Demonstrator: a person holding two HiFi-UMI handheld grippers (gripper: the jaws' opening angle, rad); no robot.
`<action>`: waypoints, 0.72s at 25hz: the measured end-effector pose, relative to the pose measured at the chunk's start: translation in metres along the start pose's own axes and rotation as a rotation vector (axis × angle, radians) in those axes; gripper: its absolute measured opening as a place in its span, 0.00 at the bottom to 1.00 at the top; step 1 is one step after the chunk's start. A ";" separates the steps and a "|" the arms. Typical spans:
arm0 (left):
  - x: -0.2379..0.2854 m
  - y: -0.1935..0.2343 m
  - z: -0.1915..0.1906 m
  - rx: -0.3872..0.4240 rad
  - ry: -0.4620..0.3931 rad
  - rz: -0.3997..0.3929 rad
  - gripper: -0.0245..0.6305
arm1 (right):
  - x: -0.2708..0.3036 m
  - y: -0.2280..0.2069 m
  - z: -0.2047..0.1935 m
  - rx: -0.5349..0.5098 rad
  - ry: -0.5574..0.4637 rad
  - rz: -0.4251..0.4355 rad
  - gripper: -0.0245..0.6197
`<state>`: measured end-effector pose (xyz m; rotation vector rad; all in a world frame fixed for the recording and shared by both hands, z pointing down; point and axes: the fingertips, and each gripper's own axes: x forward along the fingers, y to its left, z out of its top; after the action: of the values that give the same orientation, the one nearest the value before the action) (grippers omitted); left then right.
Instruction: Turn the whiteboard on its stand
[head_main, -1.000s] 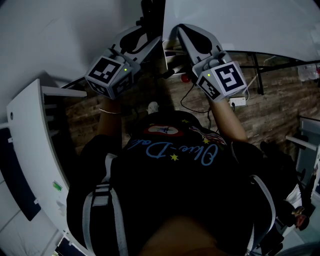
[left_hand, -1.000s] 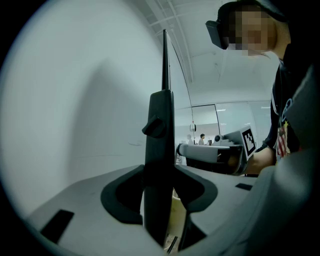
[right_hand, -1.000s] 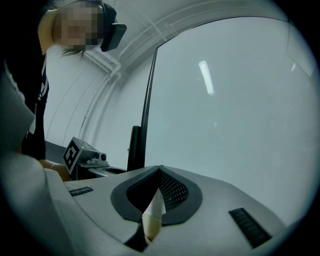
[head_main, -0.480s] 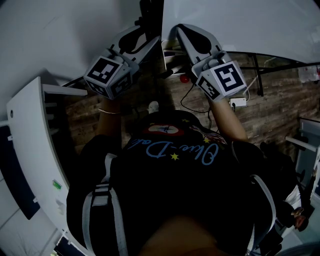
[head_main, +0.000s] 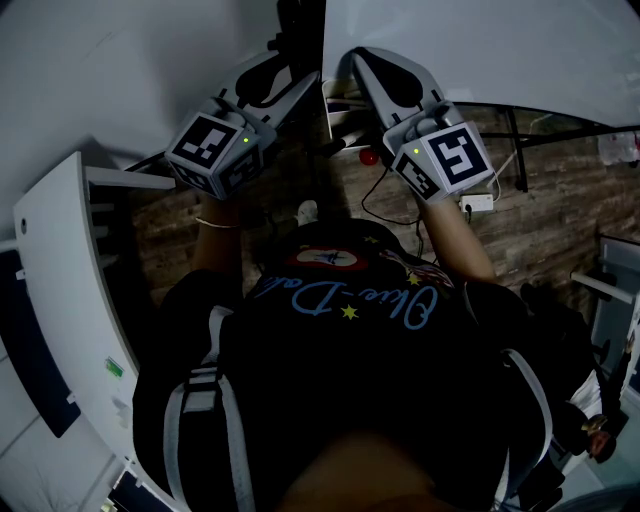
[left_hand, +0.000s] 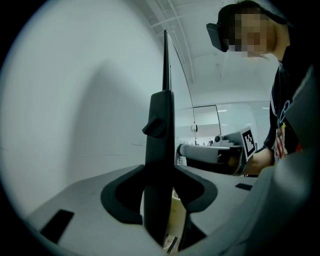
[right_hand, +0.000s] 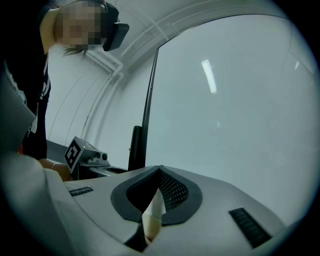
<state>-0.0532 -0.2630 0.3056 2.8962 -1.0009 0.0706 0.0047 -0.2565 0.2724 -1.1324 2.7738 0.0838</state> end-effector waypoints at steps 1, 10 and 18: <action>0.000 0.000 0.000 0.001 0.001 0.000 0.30 | 0.000 0.000 0.000 -0.002 0.000 0.001 0.08; -0.001 0.001 -0.001 0.005 0.011 0.010 0.30 | 0.001 0.001 -0.001 -0.002 0.000 0.004 0.08; 0.000 0.000 -0.001 0.010 0.006 0.013 0.30 | 0.000 0.000 0.000 0.003 0.001 0.002 0.08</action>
<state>-0.0538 -0.2630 0.3062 2.8974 -1.0215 0.0851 0.0051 -0.2567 0.2726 -1.1293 2.7748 0.0797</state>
